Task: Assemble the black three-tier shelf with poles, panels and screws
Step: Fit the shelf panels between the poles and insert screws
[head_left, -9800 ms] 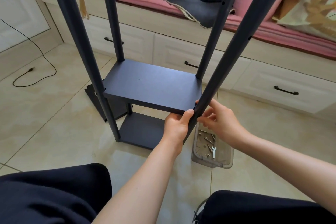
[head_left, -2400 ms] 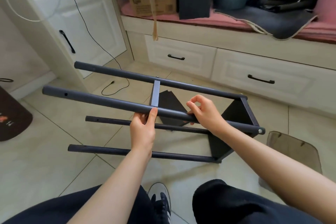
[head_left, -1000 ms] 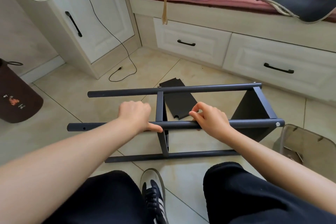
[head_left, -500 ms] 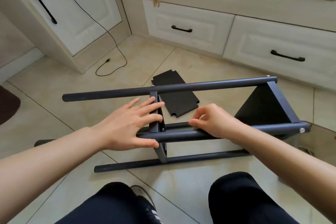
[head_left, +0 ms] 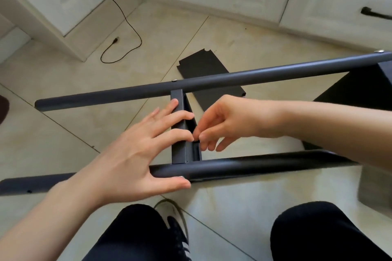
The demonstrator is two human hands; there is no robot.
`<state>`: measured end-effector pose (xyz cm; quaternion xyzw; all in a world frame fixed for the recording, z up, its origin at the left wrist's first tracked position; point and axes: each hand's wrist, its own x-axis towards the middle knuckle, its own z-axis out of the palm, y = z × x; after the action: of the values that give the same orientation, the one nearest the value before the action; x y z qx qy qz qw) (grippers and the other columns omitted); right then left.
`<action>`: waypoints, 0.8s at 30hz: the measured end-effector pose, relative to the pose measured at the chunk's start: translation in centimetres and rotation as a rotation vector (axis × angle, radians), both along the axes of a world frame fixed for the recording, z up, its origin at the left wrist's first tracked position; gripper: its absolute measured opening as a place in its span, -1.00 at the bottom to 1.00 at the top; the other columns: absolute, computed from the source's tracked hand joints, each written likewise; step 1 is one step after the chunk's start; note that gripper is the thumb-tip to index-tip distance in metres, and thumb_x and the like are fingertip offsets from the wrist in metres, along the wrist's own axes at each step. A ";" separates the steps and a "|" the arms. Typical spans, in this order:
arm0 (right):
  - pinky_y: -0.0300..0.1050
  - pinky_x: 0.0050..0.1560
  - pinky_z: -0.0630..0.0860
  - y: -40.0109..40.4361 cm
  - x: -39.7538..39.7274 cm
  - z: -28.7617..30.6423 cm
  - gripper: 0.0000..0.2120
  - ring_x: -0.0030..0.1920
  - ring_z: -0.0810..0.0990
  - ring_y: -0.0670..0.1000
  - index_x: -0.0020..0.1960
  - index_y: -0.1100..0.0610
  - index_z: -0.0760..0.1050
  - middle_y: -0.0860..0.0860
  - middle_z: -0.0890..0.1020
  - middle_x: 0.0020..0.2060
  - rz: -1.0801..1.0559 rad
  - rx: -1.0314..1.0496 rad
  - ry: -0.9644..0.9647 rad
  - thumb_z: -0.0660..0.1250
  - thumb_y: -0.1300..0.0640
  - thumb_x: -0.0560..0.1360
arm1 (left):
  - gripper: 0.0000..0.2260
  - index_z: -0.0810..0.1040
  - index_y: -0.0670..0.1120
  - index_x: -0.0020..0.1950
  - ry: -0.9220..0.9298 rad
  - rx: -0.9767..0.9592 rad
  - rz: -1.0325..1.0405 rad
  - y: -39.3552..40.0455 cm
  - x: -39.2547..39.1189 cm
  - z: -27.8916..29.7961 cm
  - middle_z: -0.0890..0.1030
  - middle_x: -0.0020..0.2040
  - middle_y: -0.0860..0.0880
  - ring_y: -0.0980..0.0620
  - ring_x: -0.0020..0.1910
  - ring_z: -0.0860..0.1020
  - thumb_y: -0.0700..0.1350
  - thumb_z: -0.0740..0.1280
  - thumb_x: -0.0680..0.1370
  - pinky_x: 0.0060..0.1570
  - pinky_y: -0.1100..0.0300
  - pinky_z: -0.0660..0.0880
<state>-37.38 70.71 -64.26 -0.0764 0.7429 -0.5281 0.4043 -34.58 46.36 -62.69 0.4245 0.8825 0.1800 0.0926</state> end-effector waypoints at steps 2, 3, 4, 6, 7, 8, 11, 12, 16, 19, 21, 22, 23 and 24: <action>-0.15 -0.03 0.64 -0.8 -0.6 0.0 -0.91 -0.12 0.71 -0.03 0.04 0.19 0.60 0.09 0.73 -0.13 0.069 -0.057 -0.074 0.37 0.20 0.56 | -0.37 0.40 0.10 0.45 -0.011 0.004 0.014 0.1 -0.1 0.2 0.26 0.56 0.17 0.07 0.62 0.06 0.34 0.37 0.45 0.56 0.04 0.03; -0.14 0.00 0.64 -1.1 -0.9 -0.1 -0.94 -0.10 0.72 -0.01 0.01 0.20 0.58 0.10 0.73 -0.13 0.087 -0.081 -0.109 0.37 0.22 0.56 | -0.32 0.37 0.07 0.49 -0.020 0.004 0.021 0.2 -0.1 0.2 0.26 0.56 0.17 0.07 0.62 0.06 0.33 0.38 0.45 0.56 0.03 0.04; -0.14 0.00 0.64 -1.4 -1.2 -0.2 -0.95 -0.10 0.72 0.00 0.00 0.20 0.58 0.11 0.73 -0.13 0.092 -0.102 -0.139 0.36 0.23 0.56 | -0.28 0.35 0.04 0.52 -0.025 0.003 0.026 0.2 -0.1 0.2 0.27 0.56 0.16 0.07 0.62 0.07 0.32 0.39 0.44 0.56 0.02 0.04; -0.15 0.00 0.64 -1.5 -1.4 -0.6 -0.93 -0.12 0.70 -0.01 0.01 0.22 0.58 0.11 0.72 -0.13 0.078 -0.142 -0.213 0.34 0.24 0.58 | -0.27 0.36 0.01 0.52 -0.023 -0.001 0.030 0.2 -0.1 0.2 0.28 0.56 0.14 0.05 0.62 0.08 0.32 0.40 0.44 0.55 -0.01 0.06; -0.16 0.00 0.64 -1.4 -1.4 -0.9 -0.92 -0.14 0.69 -0.02 0.02 0.22 0.57 0.10 0.72 -0.13 0.070 -0.162 -0.257 0.33 0.23 0.58 | -0.27 0.38 0.00 0.50 -0.021 0.000 0.031 0.2 -0.1 0.2 0.29 0.56 0.13 0.04 0.62 0.09 0.32 0.40 0.43 0.54 -0.02 0.07; -0.15 0.01 0.64 -1.3 -1.4 -1.2 -0.92 -0.15 0.67 -0.04 0.03 0.22 0.57 0.09 0.71 -0.13 0.068 -0.178 -0.294 0.33 0.22 0.58 | -0.28 0.39 0.01 0.49 -0.021 0.004 0.032 0.2 0.0 0.2 0.29 0.56 0.13 0.03 0.62 0.09 0.32 0.41 0.43 0.54 -0.03 0.08; -0.14 0.02 0.61 -0.6 -1.3 -1.8 -0.91 -0.12 0.62 -0.04 0.04 0.19 0.59 0.06 0.68 -0.15 0.099 -0.160 -0.326 0.37 0.21 0.56 | -0.29 0.39 0.03 0.49 -0.018 0.018 0.024 0.3 0.1 0.1 0.28 0.57 0.13 0.02 0.61 0.11 0.32 0.41 0.43 0.55 -0.01 0.08; -0.15 0.02 0.60 -0.5 -1.3 -1.9 -0.92 -0.11 0.62 -0.03 0.04 0.18 0.59 0.05 0.68 -0.15 0.107 -0.152 -0.324 0.37 0.21 0.56 | -0.29 0.38 0.04 0.49 -0.017 0.018 0.020 0.2 0.2 0.0 0.28 0.57 0.13 0.01 0.61 0.11 0.32 0.41 0.43 0.55 -0.01 0.08; -0.16 -0.02 0.61 -0.6 -1.5 -1.8 -0.93 -0.16 0.61 -0.04 0.01 0.16 0.58 0.09 0.68 -0.14 0.123 -0.188 -0.305 0.32 0.26 0.59 | -0.29 0.40 0.01 0.48 -0.013 0.016 0.025 0.2 0.1 0.0 0.28 0.57 0.13 0.00 0.61 0.12 0.32 0.41 0.42 0.55 -0.02 0.10; -0.17 -0.01 0.63 -0.8 -1.6 -1.7 -0.90 -0.15 0.63 -0.03 -0.02 0.17 0.60 0.11 0.69 -0.12 0.126 -0.227 -0.301 0.31 0.28 0.59 | -0.29 0.41 0.02 0.47 -0.019 0.016 0.034 0.2 0.1 0.0 0.28 0.57 0.14 0.01 0.61 0.13 0.33 0.41 0.42 0.55 -0.01 0.09; -0.16 0.01 0.63 -0.7 -1.5 -1.6 -0.91 -0.13 0.65 -0.03 0.02 0.22 0.60 0.12 0.70 -0.10 0.119 -0.239 -0.305 0.33 0.30 0.57 | -0.29 0.40 0.03 0.47 -0.024 0.016 0.036 0.2 0.2 0.0 0.28 0.57 0.14 0.01 0.61 0.13 0.34 0.40 0.42 0.56 0.01 0.08; -0.16 0.01 0.63 -0.7 -1.4 -1.7 -0.91 -0.12 0.66 -0.03 0.03 0.24 0.59 0.13 0.71 -0.08 0.111 -0.245 -0.307 0.33 0.32 0.56 | -0.30 0.41 0.03 0.46 -0.024 0.015 0.035 0.3 0.2 0.1 0.28 0.57 0.14 0.02 0.61 0.13 0.35 0.39 0.42 0.56 0.01 0.07; -0.15 0.00 0.63 -0.7 -1.4 -1.7 -0.91 -0.13 0.67 -0.02 0.05 0.26 0.58 0.14 0.71 -0.08 0.101 -0.253 -0.312 0.33 0.33 0.56 | -0.30 0.41 0.02 0.46 -0.024 0.016 0.035 0.3 0.2 0.1 0.28 0.57 0.14 0.02 0.61 0.13 0.35 0.39 0.42 0.56 0.01 0.07; -0.14 -0.01 0.64 -0.7 -1.3 -1.7 -0.90 -0.13 0.68 -0.01 0.06 0.27 0.56 0.16 0.71 -0.07 0.092 -0.262 -0.320 0.33 0.33 0.56 | -0.30 0.42 0.02 0.45 -0.025 0.016 0.035 0.2 0.2 0.1 0.28 0.57 0.14 0.02 0.61 0.12 0.34 0.39 0.42 0.56 0.01 0.07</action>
<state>-38.71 69.97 -65.93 -0.0775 0.5899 -0.6065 0.5275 -34.40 46.61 -62.62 0.4074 0.8871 0.1941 0.0970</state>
